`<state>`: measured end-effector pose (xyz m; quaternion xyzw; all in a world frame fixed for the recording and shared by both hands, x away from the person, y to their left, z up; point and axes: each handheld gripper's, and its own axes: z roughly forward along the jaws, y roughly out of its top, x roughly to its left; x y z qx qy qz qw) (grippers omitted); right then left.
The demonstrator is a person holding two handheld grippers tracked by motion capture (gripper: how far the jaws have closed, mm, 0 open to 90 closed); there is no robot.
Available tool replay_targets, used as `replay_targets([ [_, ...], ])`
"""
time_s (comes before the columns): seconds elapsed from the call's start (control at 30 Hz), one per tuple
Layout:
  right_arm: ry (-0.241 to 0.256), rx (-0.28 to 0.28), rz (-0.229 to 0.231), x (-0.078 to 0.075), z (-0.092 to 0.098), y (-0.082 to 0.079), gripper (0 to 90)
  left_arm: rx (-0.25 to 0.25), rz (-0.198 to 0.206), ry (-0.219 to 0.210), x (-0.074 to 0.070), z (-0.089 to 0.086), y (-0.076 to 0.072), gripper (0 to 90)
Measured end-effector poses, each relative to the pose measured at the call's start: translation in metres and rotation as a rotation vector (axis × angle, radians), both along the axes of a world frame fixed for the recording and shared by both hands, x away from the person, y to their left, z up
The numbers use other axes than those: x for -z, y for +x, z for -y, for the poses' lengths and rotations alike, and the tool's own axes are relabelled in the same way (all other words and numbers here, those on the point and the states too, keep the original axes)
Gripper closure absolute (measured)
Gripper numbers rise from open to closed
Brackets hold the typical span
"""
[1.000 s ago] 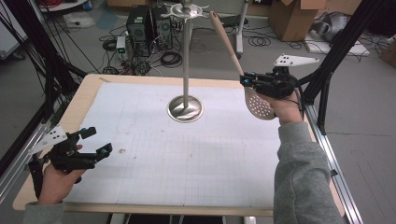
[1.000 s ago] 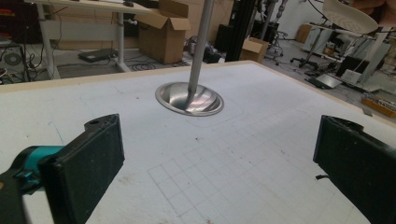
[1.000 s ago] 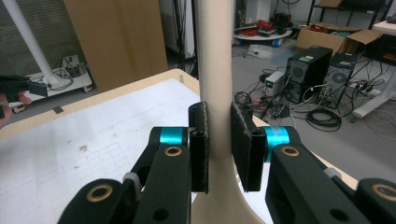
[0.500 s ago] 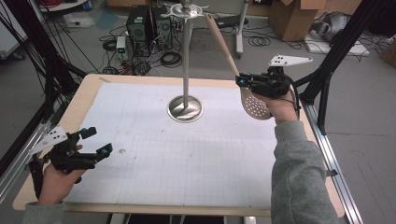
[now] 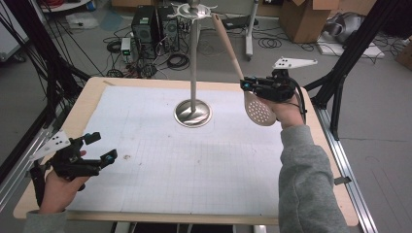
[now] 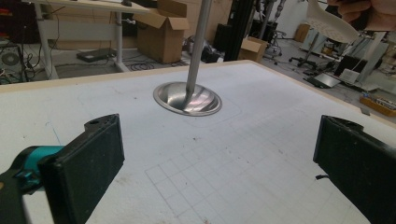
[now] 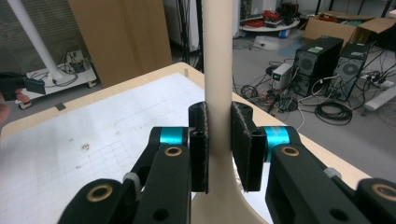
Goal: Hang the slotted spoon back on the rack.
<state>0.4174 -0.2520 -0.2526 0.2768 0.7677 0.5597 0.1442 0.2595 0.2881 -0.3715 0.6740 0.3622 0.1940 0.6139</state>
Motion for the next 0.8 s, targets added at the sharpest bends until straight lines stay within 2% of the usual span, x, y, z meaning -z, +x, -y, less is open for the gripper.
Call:
replay_targets([
  [0.23,-0.022,0.001,-0.026,0.006,-0.013,0.006,78.2,0.002,0.007,-0.001,-0.002,0.000,-0.001,2.2],
  [0.8,-0.033,-0.007,-0.047,0.016,-0.034,0.021,78.4,0.001,0.004,-0.006,-0.001,-0.001,-0.001,2.2],
])
